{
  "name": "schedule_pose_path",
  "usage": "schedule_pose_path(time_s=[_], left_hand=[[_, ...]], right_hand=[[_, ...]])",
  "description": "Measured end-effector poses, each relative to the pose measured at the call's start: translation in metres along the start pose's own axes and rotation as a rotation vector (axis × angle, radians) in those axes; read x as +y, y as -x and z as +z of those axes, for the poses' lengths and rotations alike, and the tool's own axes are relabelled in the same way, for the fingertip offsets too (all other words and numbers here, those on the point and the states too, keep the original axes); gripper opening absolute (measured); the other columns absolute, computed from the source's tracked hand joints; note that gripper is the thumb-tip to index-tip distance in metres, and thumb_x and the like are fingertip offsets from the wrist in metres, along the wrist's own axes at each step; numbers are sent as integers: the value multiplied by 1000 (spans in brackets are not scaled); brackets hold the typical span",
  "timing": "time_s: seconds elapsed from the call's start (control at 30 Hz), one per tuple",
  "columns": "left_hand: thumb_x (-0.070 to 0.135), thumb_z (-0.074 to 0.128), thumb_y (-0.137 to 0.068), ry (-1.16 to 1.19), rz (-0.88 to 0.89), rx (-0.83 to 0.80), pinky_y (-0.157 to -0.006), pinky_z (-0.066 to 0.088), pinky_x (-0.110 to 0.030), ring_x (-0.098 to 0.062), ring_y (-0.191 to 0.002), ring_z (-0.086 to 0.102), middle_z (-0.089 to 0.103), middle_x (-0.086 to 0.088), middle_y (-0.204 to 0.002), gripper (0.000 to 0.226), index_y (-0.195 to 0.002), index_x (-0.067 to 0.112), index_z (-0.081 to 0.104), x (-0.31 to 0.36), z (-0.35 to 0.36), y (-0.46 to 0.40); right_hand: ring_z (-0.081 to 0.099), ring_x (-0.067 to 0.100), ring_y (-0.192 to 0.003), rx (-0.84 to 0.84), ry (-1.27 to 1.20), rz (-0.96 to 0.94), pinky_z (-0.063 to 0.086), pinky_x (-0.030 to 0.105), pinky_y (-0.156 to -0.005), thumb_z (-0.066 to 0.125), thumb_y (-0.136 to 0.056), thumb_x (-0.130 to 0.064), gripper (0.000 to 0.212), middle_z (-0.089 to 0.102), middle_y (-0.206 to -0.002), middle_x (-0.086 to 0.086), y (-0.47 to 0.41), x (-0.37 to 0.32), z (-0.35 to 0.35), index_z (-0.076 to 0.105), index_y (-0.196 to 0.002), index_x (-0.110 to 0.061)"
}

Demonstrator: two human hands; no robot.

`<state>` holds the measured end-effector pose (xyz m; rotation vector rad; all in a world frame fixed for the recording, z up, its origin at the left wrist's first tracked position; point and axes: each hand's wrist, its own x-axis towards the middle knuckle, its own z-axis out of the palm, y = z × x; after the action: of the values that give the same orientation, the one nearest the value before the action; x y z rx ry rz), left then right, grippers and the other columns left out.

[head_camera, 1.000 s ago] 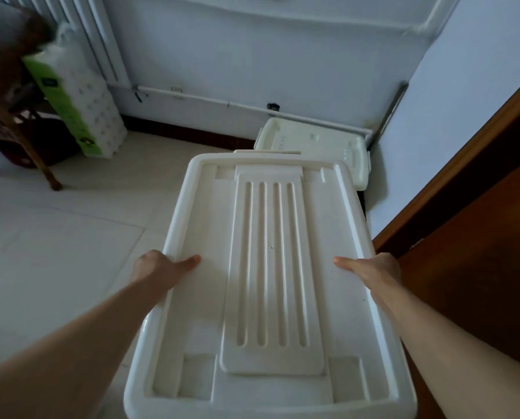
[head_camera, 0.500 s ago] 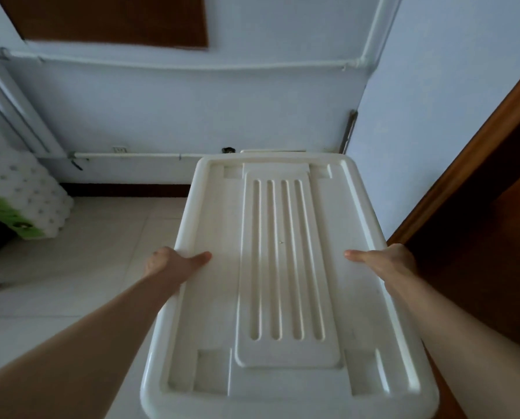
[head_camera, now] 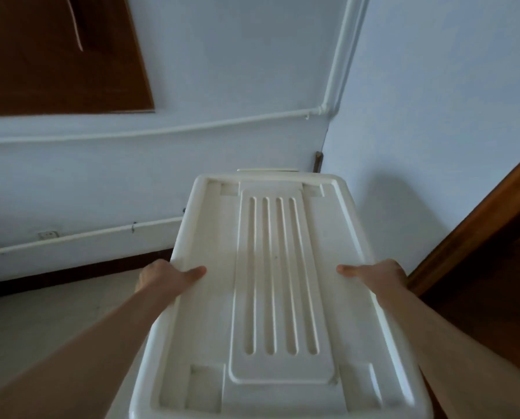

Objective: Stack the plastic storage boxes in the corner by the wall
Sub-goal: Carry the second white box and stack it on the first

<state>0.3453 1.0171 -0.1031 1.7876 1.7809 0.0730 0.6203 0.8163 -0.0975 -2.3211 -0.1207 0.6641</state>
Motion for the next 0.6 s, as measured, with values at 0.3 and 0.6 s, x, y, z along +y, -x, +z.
schedule_pose_path(time_s=[0.3,0.6], left_hand=[[62,72,-66,-123,164,-113,-83,50,-36,-34,-110,61,64,-19,-117,84,-119,-1,57,59,-28,-144],[60,73,-65,-243,316,-210,-87,50,-33,-31,-110,62,66,-15,-116,80,-120,5,58,137,5,-248]], right_hand=[[53,27,-83,174,-107,152,45,29,-73,89,-59,-30,77,59,-98,18,-19,-55,58,55,-114,12],[62,36,-107,228,-117,335,46,30,-75,86,-63,-37,80,62,-117,26,-84,-78,98,55,-116,14]])
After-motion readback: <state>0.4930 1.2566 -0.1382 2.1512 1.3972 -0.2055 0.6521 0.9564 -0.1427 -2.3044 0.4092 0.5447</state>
